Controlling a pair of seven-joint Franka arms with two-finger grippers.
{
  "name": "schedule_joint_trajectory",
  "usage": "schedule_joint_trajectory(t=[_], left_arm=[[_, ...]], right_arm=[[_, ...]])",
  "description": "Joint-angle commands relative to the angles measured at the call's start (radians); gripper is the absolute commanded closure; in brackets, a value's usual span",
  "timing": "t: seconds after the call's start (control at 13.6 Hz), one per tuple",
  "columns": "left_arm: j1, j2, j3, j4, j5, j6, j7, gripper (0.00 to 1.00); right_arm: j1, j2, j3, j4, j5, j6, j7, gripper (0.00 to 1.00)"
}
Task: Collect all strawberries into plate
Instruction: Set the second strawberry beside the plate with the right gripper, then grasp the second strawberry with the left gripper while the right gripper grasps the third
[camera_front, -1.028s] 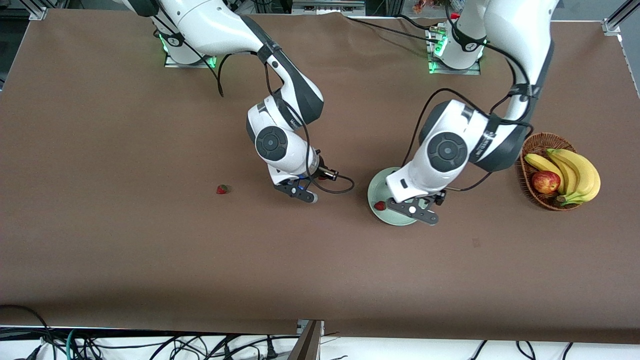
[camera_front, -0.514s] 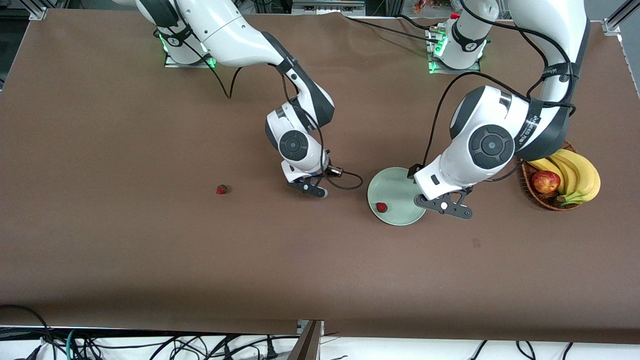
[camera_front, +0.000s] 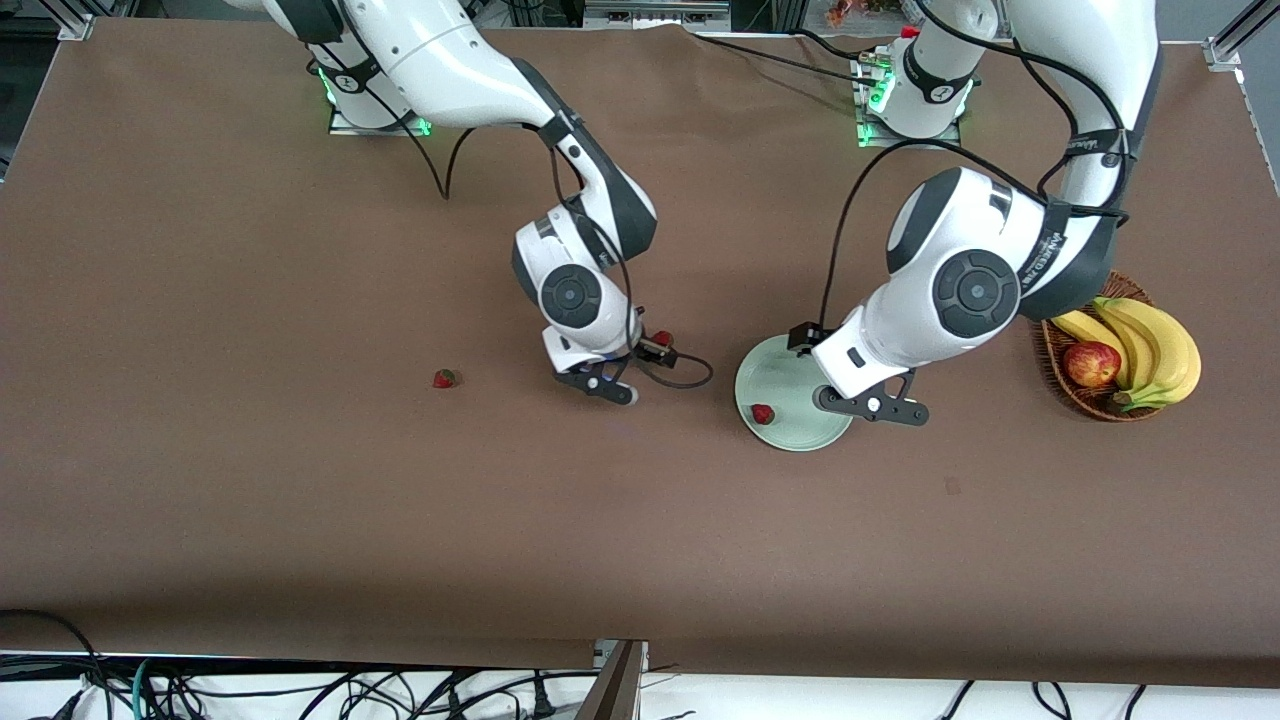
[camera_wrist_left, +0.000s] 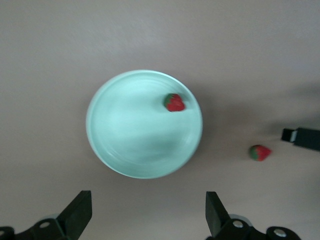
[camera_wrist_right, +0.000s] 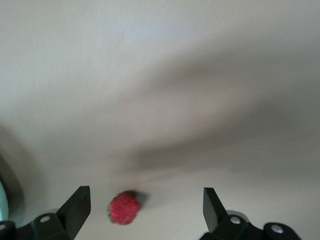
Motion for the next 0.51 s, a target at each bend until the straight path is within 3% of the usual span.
schedule_joint_trajectory(t=[0.0,0.29,0.44], left_arm=[[-0.104,0.041,0.006,-0.01,-0.016,0.068,-0.234,0.0],[-0.176,0.111,0.006,-0.02,-0.018,0.176,-0.492,0.0],[-0.225,0.15,0.006,-0.018,-0.03,0.242,-0.674,0.0]], right_arm=[[-0.005,-0.066,-0.088,-0.011,-0.055,-0.134,-0.162,0.01],[-0.01,-0.065,-0.244,-0.033,-0.058,-0.231,-0.496,0.01],[-0.036,-0.062,-0.266,-0.06,-0.057,-0.221,-0.598,0.01]])
